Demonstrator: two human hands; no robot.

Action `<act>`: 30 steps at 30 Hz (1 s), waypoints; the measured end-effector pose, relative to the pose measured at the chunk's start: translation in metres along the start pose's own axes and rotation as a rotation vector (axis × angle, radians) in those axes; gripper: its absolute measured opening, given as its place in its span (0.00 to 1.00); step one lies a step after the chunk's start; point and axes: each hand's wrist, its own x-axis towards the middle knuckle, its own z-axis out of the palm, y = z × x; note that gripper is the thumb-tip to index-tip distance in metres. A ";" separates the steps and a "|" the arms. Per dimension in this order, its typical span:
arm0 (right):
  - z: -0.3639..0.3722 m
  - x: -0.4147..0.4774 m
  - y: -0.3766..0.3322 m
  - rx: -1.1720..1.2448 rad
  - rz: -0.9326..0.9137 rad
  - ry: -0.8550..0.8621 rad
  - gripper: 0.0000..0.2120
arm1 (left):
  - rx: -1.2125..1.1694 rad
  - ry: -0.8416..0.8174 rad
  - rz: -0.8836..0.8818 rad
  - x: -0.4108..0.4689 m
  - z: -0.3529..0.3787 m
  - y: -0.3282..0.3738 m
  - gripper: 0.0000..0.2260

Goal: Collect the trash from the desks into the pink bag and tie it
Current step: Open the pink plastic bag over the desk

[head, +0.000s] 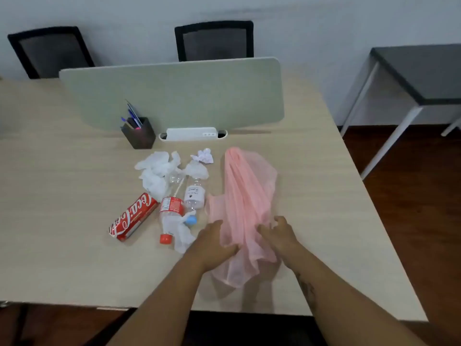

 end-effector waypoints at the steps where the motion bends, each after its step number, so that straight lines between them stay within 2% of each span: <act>1: 0.002 0.002 0.002 0.032 0.009 -0.012 0.32 | 0.018 -0.010 -0.011 0.002 0.004 -0.001 0.39; 2: 0.003 0.004 0.003 0.051 0.021 -0.029 0.26 | 0.066 -0.016 -0.007 0.004 0.007 -0.001 0.32; 4: 0.007 0.005 0.011 -0.015 -0.006 -0.034 0.07 | 0.201 -0.020 0.042 0.003 0.013 -0.003 0.14; 5: 0.008 0.008 0.015 -0.043 -0.037 -0.023 0.04 | 0.223 -0.012 0.069 0.004 0.016 -0.005 0.07; 6: 0.008 0.009 0.018 -0.047 -0.056 -0.002 0.10 | 0.212 0.001 0.079 0.004 0.019 -0.005 0.06; 8: 0.002 0.008 0.014 -0.023 -0.126 0.058 0.13 | 0.166 0.076 0.116 0.006 0.017 -0.001 0.08; 11: -0.016 0.005 -0.006 -0.035 -0.260 0.159 0.13 | 0.069 0.188 0.175 0.008 -0.001 0.018 0.10; 16: -0.048 -0.003 -0.080 -0.014 -0.470 0.263 0.12 | -0.064 0.361 0.255 0.008 -0.064 0.058 0.14; 20: -0.054 -0.021 -0.148 -0.044 -0.633 0.252 0.09 | -0.094 0.490 0.287 0.004 -0.125 0.067 0.05; 25: -0.022 -0.057 -0.227 -0.004 -0.822 0.230 0.09 | -0.143 0.664 0.325 -0.014 -0.208 0.043 0.03; 30: 0.063 -0.102 -0.296 0.006 -0.915 0.164 0.07 | -0.160 0.791 0.305 -0.053 -0.296 -0.029 0.03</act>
